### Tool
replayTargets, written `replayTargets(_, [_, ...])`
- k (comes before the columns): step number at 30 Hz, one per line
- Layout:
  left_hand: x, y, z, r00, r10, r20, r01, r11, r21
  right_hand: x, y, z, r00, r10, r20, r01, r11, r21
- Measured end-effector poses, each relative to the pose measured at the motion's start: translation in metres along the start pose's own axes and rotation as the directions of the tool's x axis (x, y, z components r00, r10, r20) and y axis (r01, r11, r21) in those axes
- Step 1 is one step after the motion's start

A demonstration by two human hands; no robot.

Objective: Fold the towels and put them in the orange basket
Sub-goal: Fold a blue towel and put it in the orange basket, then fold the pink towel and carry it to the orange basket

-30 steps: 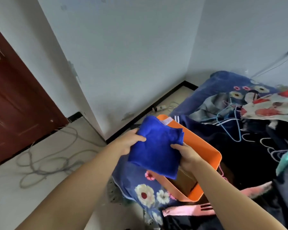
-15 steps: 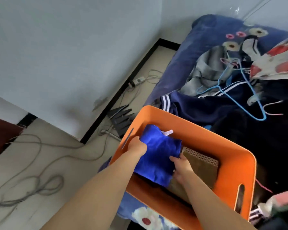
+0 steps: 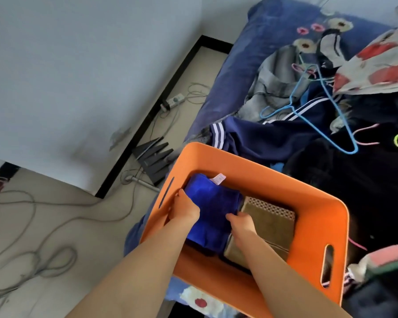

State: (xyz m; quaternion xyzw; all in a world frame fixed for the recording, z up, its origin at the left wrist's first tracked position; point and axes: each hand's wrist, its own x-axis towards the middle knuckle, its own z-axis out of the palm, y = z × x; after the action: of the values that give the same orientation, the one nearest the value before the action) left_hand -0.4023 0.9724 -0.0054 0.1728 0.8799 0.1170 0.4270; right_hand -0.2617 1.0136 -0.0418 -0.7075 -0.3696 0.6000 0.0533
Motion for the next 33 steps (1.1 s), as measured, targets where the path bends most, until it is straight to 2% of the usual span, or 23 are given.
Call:
replayTargets(4, [-0.040, 0.011, -0.031, 0.999, 0.032, 0.009, -0.032, 0.999, -0.012, -0.043, -0.047, -0.014, 0.996, -0.085, 0.012, 0.086, 0.983, -0.162])
replayTargets(7, [-0.073, 0.018, -0.059, 0.995, 0.098, 0.021, -0.098, 0.995, -0.030, -0.072, -0.082, -0.020, 0.979, -0.167, 0.120, 0.193, 0.949, -0.250])
replayTargets(9, [-0.100, 0.021, -0.077, 0.989, 0.143, -0.023, -0.144, 0.988, -0.055, -0.105, -0.109, -0.023, 0.937, -0.284, 0.203, 0.339, 0.879, -0.336])
replayTargets(12, [-0.142, 0.025, -0.107, 0.971, 0.197, -0.136, -0.205, 0.977, -0.050, -0.160, -0.144, -0.023, 0.798, -0.506, 0.327, 0.600, 0.622, -0.503])
replayTargets(15, [-0.182, 0.017, -0.136, 0.935, 0.196, -0.297, -0.219, 0.975, -0.047, -0.209, -0.161, -0.016, 0.639, -0.590, 0.493, 0.737, 0.285, -0.613])
replayTargets(17, [-0.218, -0.006, -0.153, 0.902, 0.149, -0.405, -0.191, 0.979, -0.066, -0.250, -0.162, -0.009, 0.525, -0.571, 0.631, 0.801, 0.079, -0.594])
replayTargets(19, [-0.242, -0.026, -0.163, 0.882, 0.126, -0.454, -0.161, 0.986, -0.038, -0.281, -0.161, -0.004, 0.442, -0.519, 0.732, 0.806, -0.128, -0.578])
replayTargets(20, [-0.268, -0.049, -0.163, 0.861, 0.075, -0.504, -0.126, 0.990, -0.068, -0.309, -0.150, 0.000, 0.382, -0.473, 0.794, 0.790, -0.277, -0.546])
replayTargets(23, [-0.309, -0.080, -0.170, 0.813, -0.026, -0.581, -0.069, 0.988, -0.140, -0.353, -0.138, 0.015, 0.290, -0.420, 0.860, 0.696, -0.524, -0.491])
replayTargets(27, [-0.377, -0.137, -0.171, 0.730, -0.205, -0.652, 0.015, 0.959, -0.284, -0.430, -0.092, 0.043, 0.186, -0.261, 0.947, 0.616, -0.720, -0.320])
replayTargets(33, [-0.499, -0.248, -0.135, 0.547, -0.480, -0.686, 0.137, 0.859, -0.493, -0.536, 0.031, 0.064, -0.084, -0.003, 0.996, 0.481, -0.876, 0.038])
